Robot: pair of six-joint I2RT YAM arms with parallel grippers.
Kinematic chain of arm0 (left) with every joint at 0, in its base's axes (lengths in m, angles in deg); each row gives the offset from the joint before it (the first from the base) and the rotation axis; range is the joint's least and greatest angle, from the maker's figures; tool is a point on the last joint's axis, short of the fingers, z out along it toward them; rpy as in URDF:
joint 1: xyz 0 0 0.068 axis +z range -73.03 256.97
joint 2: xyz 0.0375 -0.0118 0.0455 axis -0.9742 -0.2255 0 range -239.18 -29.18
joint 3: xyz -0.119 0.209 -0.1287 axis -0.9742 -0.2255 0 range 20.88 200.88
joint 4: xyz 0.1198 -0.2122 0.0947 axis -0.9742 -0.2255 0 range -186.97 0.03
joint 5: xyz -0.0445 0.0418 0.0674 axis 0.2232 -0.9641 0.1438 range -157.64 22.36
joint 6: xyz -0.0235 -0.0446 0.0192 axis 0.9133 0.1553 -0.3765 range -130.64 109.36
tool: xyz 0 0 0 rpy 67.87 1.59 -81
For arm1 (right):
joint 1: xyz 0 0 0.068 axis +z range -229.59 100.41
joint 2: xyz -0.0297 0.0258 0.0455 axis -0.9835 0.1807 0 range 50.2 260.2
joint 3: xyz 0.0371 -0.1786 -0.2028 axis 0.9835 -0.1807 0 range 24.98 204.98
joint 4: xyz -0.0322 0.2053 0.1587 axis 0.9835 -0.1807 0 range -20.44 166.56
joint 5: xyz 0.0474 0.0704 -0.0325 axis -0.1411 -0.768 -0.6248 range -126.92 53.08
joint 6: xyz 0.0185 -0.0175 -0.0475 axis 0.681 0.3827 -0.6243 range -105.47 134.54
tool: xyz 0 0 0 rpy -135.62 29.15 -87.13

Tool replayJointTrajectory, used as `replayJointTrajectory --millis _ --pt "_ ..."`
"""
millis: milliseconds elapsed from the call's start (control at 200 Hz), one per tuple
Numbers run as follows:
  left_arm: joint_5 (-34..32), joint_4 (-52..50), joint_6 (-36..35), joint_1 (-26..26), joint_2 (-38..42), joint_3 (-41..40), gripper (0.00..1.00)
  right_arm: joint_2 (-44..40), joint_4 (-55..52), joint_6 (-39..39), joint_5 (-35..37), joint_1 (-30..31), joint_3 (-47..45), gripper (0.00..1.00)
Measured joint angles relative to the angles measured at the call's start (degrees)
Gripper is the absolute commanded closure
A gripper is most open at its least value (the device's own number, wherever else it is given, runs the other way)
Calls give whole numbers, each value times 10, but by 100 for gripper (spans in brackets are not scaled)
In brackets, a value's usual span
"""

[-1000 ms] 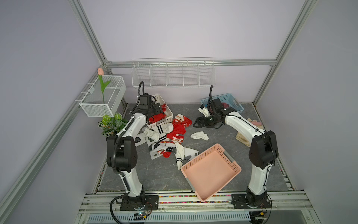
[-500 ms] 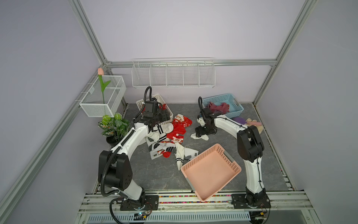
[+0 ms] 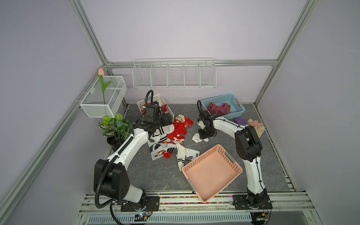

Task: Sort the socks into the basket by color
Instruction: Pick up the sock from the center of the board.

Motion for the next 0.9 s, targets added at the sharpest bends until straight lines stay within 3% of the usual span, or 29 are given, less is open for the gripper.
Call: replayJointTrajectory --millis 195,425,900 --pt "2 -3 0 -5 7 -6 27 -5 0 3 -2 0 0 90" --pt "2 -8 0 -17 19 -15 27 -49 -3 7 -15 0 7 93" --pt "-1 -29 0 -57 45 -49 28 -238 -24 18 -82 7 -24 93"
